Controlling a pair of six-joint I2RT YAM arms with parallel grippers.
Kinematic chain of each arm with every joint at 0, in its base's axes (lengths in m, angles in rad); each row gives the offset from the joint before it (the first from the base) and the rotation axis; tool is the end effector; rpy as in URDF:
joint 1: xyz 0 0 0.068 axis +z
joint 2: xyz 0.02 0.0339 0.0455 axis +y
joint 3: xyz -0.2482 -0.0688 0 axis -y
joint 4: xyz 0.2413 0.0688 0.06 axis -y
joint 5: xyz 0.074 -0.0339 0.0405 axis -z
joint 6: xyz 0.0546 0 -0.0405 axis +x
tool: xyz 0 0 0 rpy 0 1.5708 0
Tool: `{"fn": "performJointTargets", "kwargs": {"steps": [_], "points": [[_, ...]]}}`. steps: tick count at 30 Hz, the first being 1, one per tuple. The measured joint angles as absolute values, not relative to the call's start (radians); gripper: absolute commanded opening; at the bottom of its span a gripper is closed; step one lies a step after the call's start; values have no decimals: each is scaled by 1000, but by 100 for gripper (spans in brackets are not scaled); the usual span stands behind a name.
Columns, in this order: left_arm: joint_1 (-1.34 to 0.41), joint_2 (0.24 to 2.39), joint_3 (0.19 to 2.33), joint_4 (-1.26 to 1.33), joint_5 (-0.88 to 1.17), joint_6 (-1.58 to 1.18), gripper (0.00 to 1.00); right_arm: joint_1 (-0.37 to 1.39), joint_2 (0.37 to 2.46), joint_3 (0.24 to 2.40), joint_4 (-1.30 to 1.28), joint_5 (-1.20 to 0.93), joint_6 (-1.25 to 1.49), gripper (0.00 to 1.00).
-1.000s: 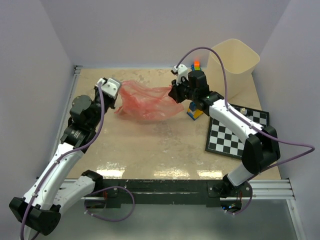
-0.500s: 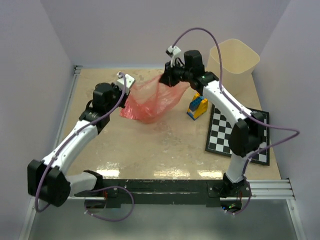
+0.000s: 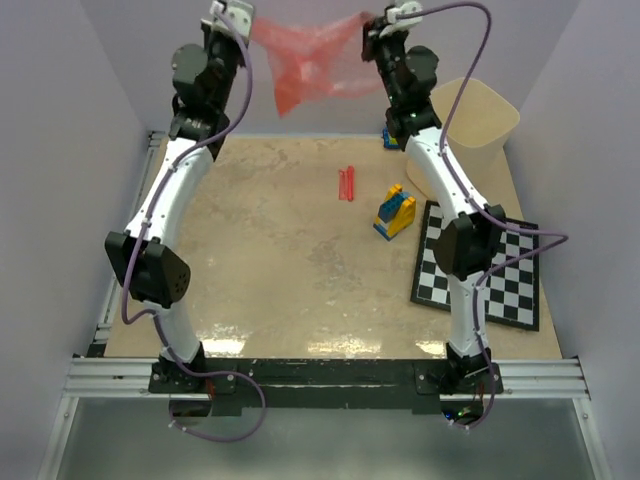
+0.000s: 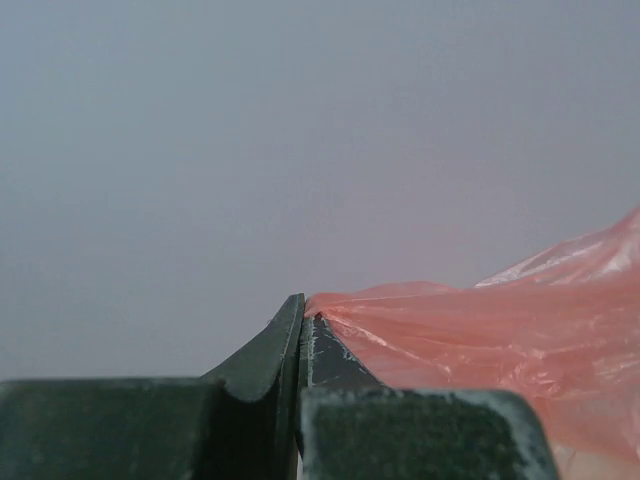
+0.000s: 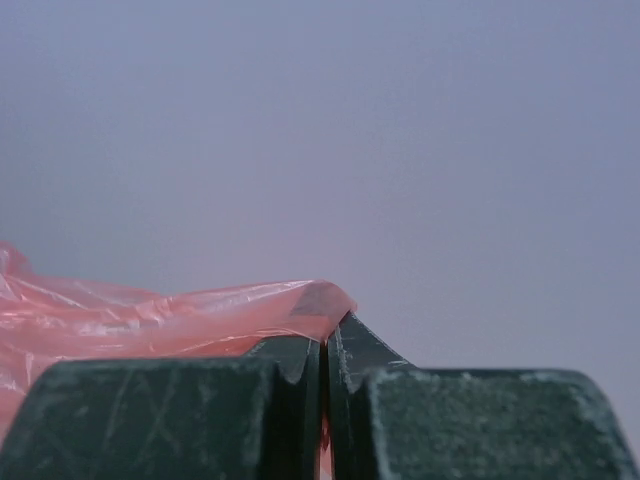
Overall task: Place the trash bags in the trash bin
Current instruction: Unfold the trash bag at the center of the board.
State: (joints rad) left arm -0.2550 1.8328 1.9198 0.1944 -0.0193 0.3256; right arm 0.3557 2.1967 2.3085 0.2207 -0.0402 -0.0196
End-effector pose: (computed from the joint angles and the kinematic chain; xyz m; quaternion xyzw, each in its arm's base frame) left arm 0.4289 -0.1107 0.4697 0.1646 0.5780 0.0340 0.7985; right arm 0.4867 0.1832 0.4432 -0.1243 0.5670 0.1477 0.8008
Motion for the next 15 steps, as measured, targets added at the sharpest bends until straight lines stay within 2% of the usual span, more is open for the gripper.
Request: {"fn": "performJointTargets", "kwargs": {"steps": [4, 9, 12, 15], "points": [[-311, 1847, 2137, 408, -12, 384, 0, 390, 2094, 2333, 585, 15, -91, 0], [-521, 1791, 2171, 764, 119, 600, 0, 585, 1873, 2330, 912, -42, -271, 0], [-645, 1699, 1973, 972, 229, 764, 0, 665, 1720, 2174, 1061, -82, -353, 0], [-667, 1586, 1615, 1157, 298, 915, 0, 646, 1533, 1851, 1158, -51, -429, 0]]}}
